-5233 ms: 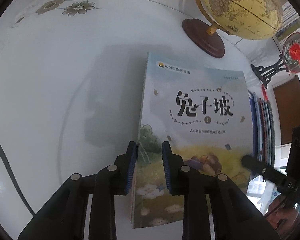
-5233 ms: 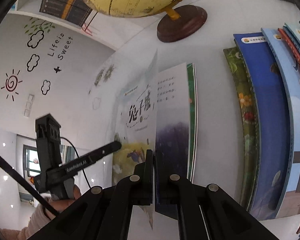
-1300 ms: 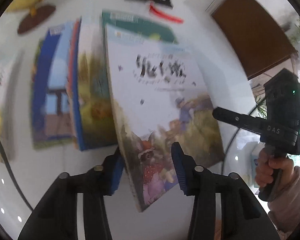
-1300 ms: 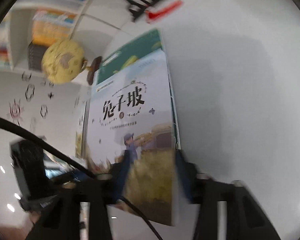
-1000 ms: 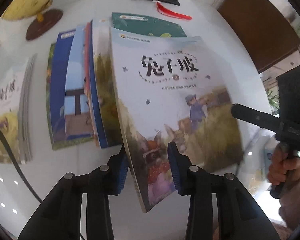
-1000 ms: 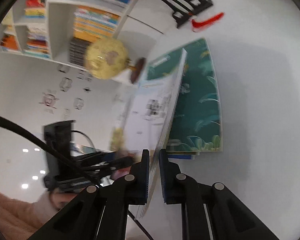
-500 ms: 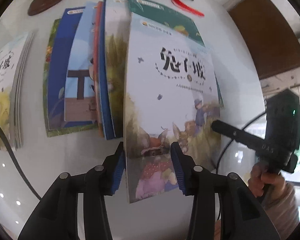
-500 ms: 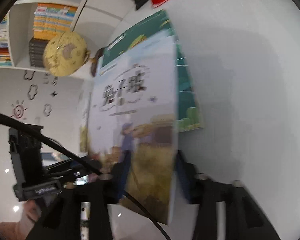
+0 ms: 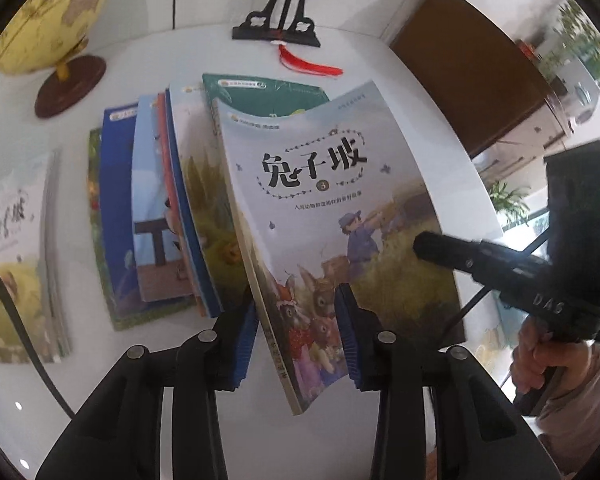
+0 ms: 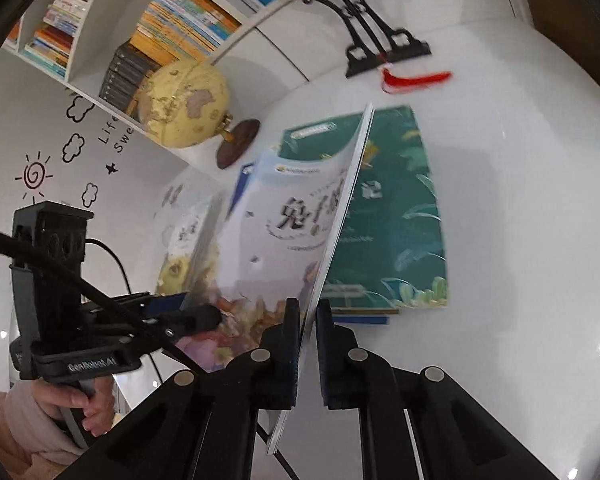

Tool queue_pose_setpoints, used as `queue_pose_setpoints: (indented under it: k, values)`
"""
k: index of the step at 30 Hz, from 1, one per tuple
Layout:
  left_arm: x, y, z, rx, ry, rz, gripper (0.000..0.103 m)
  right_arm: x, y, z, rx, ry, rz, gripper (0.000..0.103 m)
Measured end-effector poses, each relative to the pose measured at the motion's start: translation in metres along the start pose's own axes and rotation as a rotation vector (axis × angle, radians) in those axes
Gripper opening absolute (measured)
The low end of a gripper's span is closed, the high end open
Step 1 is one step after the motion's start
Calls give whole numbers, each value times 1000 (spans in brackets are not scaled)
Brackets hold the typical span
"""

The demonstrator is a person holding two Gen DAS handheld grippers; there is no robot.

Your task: Organize books

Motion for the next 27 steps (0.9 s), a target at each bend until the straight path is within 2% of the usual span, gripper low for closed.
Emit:
queue_pose_setpoints:
  k: [6, 13, 18, 27]
  values:
    - [-17, 5, -4, 36, 12, 30, 34, -4, 10, -28, -55, -32, 31, 8]
    - [-46, 3, -22, 19, 15, 93, 34, -8, 20, -65, -79, -25, 61, 8]
    - [-76, 7, -38, 56, 71, 147, 34, -7, 25, -96, -113, -4, 77, 9]
    - [-122, 7, -81, 26, 121, 229, 34, 7, 37, -155, -165, 23, 95, 10]
Point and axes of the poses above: each gripper's, at about its wrist camera, not at the fingertips, and x roughly the way its jaws point, z to its right, y to its top, the point moved 9 cm from there along x, roughly the way its jaws point, and after that the axes turned 11 degrees about -y, right-handed, at the moved point
